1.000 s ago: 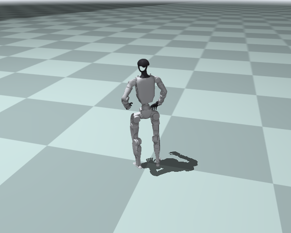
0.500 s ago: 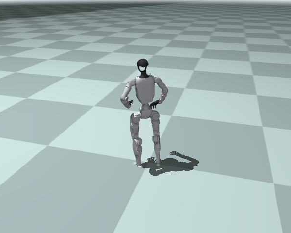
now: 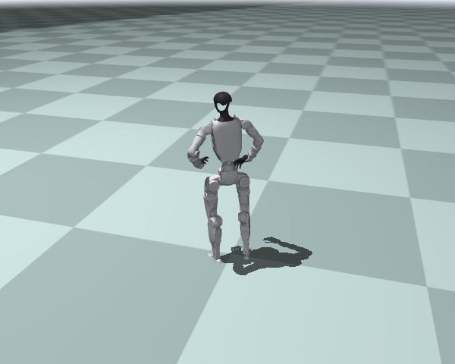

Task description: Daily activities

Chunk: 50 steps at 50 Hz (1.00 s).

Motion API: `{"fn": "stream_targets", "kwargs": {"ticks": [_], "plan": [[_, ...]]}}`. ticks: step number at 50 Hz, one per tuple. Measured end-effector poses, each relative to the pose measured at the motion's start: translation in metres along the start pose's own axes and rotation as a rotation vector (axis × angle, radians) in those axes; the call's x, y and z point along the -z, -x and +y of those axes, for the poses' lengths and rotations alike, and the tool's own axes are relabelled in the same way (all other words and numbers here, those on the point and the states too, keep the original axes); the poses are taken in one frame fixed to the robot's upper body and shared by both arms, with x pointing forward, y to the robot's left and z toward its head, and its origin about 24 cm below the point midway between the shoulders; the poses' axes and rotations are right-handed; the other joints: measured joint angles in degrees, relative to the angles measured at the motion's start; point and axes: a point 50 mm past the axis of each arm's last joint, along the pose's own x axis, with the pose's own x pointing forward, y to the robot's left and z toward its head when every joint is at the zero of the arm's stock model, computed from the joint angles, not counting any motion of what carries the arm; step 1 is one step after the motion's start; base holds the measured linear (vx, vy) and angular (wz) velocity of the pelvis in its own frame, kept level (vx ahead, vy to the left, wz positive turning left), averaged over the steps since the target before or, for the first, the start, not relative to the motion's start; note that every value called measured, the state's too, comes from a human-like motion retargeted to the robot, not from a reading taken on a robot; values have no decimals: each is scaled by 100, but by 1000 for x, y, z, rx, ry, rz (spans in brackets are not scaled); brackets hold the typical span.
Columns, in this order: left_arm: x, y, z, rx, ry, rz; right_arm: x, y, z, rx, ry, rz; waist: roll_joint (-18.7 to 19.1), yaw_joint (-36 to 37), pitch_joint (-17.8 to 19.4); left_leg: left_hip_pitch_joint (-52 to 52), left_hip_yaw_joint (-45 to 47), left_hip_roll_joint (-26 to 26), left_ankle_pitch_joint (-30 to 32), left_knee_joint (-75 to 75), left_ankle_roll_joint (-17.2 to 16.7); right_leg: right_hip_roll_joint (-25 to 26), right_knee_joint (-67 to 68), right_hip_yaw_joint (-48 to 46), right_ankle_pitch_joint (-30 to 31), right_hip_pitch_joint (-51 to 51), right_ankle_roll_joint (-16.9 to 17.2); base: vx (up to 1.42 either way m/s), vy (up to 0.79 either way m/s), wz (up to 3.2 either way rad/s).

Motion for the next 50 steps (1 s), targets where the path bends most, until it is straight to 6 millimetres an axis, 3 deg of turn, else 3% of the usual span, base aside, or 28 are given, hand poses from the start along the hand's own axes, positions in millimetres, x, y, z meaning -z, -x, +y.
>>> {"fn": "stream_targets", "kwargs": {"ticks": [28, 50], "plan": [[9, 8, -3, 43, 127, 103, -11, 1, -11, 71, -367, 17, -44, 21, 30, 4, 35, 28, 25, -42, -2, 63, -70, 163, 25, -45, 19, 0, 0, 0], [3, 7, -6, 46, 135, 48, -15, 0, -18, 176, -565, 19, -1, -102, 30, 7, 103, 87, 45, -82, -44, 133, -52, 262, 36, -97, -17, 0, 0, 0]]}}
